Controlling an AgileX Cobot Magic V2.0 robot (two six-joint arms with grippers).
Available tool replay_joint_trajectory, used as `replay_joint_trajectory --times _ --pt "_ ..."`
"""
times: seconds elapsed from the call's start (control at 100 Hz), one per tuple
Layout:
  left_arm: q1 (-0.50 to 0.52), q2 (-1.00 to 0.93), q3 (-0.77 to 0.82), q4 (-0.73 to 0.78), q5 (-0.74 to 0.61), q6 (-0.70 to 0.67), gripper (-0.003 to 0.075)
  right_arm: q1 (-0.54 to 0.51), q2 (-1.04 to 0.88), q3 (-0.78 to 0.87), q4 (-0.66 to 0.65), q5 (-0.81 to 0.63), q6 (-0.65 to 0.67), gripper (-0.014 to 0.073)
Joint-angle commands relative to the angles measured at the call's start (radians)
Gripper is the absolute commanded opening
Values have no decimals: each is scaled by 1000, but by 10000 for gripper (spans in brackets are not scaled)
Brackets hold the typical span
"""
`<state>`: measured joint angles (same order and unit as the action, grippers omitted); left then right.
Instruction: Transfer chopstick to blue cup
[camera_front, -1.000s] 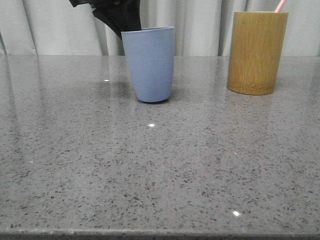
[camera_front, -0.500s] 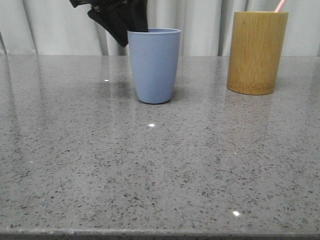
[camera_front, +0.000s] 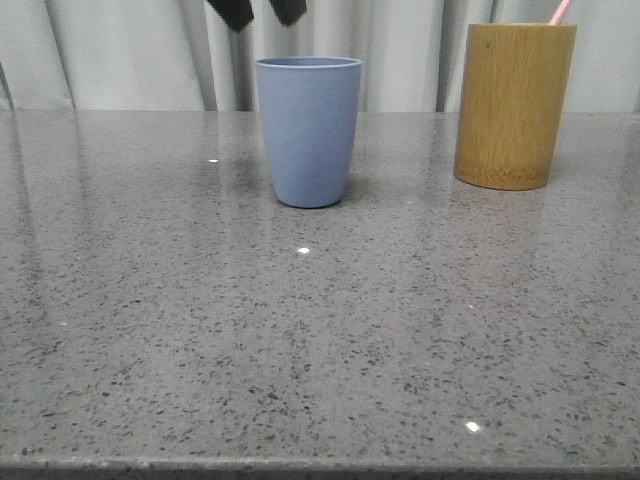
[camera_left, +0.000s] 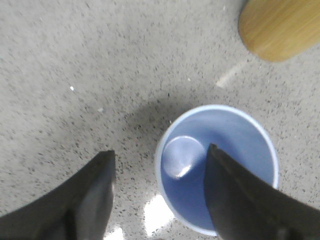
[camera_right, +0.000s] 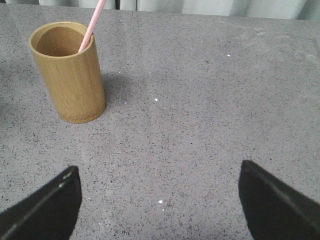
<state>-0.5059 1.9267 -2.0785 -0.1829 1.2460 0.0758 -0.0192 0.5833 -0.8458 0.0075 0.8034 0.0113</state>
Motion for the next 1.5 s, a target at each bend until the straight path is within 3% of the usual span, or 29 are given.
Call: replay_joint_trajectory --times 0.0,0.31,0.67,1.0,1.26,1.49 --pt "-1 -76 -52 1 5 -12 390 -5 10 -32 -1 -76 -5 631" --pt "65 -184 -52 40 3 -21 389 -5 10 -31 -1 -77 -5 631" --pt "262 -330 75 46 10 -21 389 -5 10 -31 -1 -77 -5 631" --pt "391 -573 479 55 -143 -21 389 -5 10 -31 -1 -87 -5 631" --pt "441 -829 883 61 -285 -21 389 -5 10 -31 -1 -89 -5 631" --pt "460 -1025 1124 61 -335 -21 389 -5 10 -31 0 -92 -5 631"
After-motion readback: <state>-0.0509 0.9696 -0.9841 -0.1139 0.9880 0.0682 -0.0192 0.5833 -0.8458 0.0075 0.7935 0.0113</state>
